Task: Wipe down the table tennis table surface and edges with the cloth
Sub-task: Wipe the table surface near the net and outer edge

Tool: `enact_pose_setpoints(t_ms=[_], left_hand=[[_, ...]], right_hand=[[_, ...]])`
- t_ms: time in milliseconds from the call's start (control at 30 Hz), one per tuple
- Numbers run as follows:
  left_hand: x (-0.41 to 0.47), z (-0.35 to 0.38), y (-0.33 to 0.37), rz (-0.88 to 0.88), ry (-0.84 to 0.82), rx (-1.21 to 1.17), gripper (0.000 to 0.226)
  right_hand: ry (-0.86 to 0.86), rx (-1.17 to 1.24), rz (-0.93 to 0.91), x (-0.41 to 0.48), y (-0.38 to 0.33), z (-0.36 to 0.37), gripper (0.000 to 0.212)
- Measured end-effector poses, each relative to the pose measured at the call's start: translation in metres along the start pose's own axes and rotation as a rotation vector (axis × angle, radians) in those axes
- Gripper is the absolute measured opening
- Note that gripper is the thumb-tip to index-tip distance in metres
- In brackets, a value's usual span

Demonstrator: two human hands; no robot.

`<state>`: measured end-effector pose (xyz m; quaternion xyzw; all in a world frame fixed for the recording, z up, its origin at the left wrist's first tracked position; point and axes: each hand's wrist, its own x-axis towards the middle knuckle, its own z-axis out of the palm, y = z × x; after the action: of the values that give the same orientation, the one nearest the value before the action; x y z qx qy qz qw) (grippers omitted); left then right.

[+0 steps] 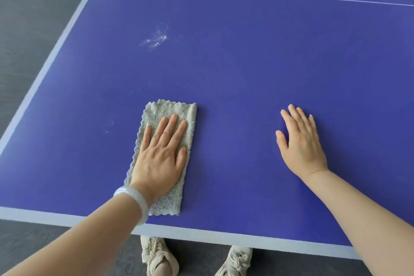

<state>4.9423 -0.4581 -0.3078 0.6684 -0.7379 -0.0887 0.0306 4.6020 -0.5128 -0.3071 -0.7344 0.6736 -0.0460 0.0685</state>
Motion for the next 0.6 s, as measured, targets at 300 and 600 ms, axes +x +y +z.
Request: enact_pose_setpoints(t_ms=[300, 600], left_hand=[[0.002, 0.003, -0.001, 0.040, -0.008, -0.052, 0.062], [-0.062, -0.009, -0.084, 0.307, -0.049, -0.062, 0.061]], right_hand=[[0.047, 0.270, 0.133, -0.004, -0.175, 0.018, 0.053], [0.079, 0.063, 0.167, 0.000, -0.233, 0.046, 0.059]])
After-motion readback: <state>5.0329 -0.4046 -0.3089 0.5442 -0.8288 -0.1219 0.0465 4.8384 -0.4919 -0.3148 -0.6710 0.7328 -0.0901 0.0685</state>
